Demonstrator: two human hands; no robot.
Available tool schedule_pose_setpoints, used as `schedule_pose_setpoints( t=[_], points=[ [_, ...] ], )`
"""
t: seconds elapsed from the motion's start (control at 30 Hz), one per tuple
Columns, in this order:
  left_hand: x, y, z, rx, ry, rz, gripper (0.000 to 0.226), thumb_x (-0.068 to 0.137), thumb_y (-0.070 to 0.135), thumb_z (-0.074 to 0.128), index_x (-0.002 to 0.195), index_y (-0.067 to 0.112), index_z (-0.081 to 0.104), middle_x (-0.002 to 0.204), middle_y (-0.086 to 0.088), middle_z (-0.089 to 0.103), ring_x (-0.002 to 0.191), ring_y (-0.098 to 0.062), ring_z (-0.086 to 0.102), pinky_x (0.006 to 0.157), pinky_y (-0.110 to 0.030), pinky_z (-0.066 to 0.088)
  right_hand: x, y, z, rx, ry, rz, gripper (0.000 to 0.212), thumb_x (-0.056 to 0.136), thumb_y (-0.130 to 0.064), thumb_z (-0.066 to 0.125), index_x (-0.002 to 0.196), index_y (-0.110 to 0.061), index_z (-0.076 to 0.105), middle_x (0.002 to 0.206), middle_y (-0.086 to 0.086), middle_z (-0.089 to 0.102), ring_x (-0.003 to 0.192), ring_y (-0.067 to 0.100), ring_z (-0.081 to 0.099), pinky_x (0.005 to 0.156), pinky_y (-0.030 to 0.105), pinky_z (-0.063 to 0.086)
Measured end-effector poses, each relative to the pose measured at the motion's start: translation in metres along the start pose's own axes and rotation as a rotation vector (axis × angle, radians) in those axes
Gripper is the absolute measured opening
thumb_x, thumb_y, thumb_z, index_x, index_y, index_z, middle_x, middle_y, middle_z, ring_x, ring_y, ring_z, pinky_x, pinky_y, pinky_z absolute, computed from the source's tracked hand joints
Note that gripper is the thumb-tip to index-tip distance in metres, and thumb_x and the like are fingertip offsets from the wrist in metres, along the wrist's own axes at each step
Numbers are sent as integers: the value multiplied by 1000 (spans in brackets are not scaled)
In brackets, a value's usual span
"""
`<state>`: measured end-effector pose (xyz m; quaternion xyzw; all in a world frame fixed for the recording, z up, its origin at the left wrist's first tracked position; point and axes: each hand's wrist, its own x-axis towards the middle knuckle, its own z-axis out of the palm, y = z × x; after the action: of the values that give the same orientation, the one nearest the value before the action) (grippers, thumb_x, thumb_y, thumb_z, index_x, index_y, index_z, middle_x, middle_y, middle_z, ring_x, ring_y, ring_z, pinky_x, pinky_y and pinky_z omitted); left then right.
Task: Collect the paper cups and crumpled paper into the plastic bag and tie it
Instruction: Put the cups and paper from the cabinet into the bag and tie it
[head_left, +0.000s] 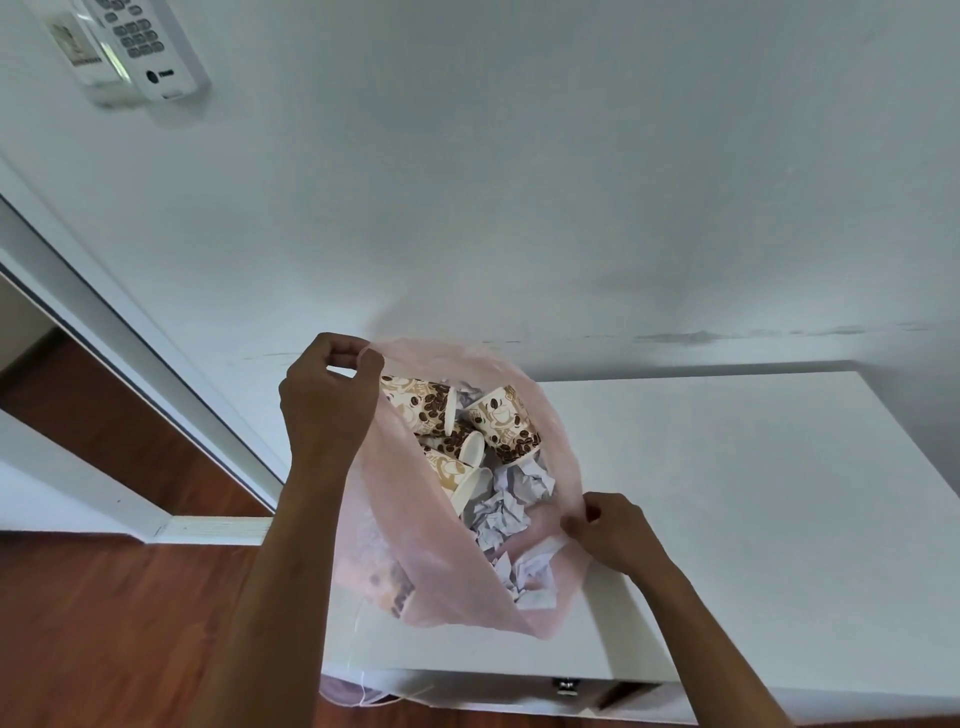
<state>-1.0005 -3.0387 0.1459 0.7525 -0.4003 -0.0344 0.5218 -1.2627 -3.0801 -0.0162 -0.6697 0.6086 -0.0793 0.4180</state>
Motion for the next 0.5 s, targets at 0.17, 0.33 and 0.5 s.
schedule_pose_setpoints(
  t=[0.17,0.33,0.5],
  points=[
    [5,-11,-4,-13,-104,-150,18,82,50,62,78,33,61,81,15,64,83,-16,66,82,-47,57,1,-10,-1,394,33,69,18,92,-21,44,78,-12,48,78,3,54,71,19,51,63,30,38],
    [9,-11,-4,140,-278,-332,48,92,67,41,71,26,53,81,4,60,90,-30,63,90,-49,54,13,-25,-9,698,48,102,19,93,-23,42,91,-9,54,89,13,61,78,26,60,62,30,47],
    [11,-13,-13,71,-277,-384,54,94,54,50,75,4,58,86,-15,64,86,-31,64,87,-48,56,20,-47,-30,983,71,124,10,92,-12,52,82,-10,53,64,5,53,54,19,54,60,31,44]
  ],
)
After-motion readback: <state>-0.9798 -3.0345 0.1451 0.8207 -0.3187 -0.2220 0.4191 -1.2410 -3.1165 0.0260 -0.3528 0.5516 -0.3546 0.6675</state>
